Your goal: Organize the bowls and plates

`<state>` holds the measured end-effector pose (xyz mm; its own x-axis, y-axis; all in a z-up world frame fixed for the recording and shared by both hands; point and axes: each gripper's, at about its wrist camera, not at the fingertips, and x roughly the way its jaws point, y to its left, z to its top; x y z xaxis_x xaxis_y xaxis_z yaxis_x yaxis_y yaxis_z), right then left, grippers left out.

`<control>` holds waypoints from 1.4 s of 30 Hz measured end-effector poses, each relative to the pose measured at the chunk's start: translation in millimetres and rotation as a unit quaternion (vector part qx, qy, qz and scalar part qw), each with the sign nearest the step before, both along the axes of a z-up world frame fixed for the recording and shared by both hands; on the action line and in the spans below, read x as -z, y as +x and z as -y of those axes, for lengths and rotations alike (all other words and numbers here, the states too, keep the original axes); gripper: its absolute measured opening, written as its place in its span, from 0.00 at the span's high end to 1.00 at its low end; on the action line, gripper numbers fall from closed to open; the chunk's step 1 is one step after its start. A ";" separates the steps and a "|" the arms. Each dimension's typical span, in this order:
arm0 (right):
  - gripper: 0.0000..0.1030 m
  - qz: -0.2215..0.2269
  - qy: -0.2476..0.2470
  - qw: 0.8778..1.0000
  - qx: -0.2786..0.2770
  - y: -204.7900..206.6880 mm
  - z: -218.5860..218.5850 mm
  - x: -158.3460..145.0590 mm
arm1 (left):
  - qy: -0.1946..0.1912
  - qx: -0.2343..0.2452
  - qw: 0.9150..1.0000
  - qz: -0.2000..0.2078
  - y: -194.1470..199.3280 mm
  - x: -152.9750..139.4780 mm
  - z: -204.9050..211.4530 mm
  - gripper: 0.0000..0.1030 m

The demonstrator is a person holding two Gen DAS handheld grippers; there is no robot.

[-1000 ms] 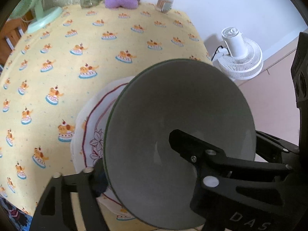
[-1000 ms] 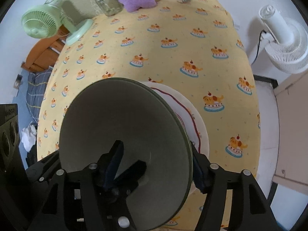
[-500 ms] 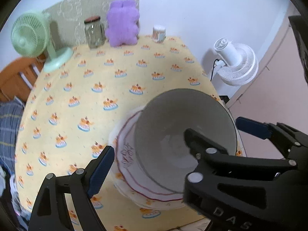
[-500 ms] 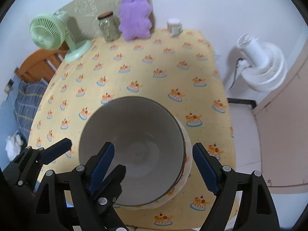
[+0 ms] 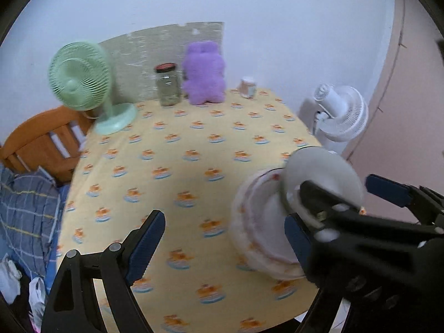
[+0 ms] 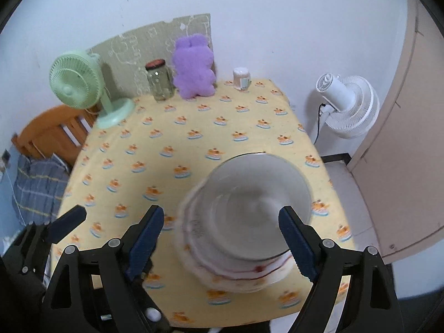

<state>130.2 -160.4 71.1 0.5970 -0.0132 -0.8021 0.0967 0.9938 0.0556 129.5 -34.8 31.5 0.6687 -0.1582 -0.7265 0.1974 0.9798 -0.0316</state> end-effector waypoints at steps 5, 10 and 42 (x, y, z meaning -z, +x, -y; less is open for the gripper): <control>0.16 0.033 0.013 0.999 0.019 -17.6 -32.1 2.4 | 0.010 -0.027 0.999 0.016 -10.4 12.4 -47.4 0.13; 0.16 0.042 0.020 0.999 0.013 -29.3 -51.3 15.8 | 0.037 -0.057 0.995 0.068 -27.5 24.4 -80.2 0.13; 0.16 0.103 -0.012 0.994 -0.031 -94.0 -61.8 71.0 | -0.007 -0.114 0.984 0.136 -96.0 71.7 -103.2 0.00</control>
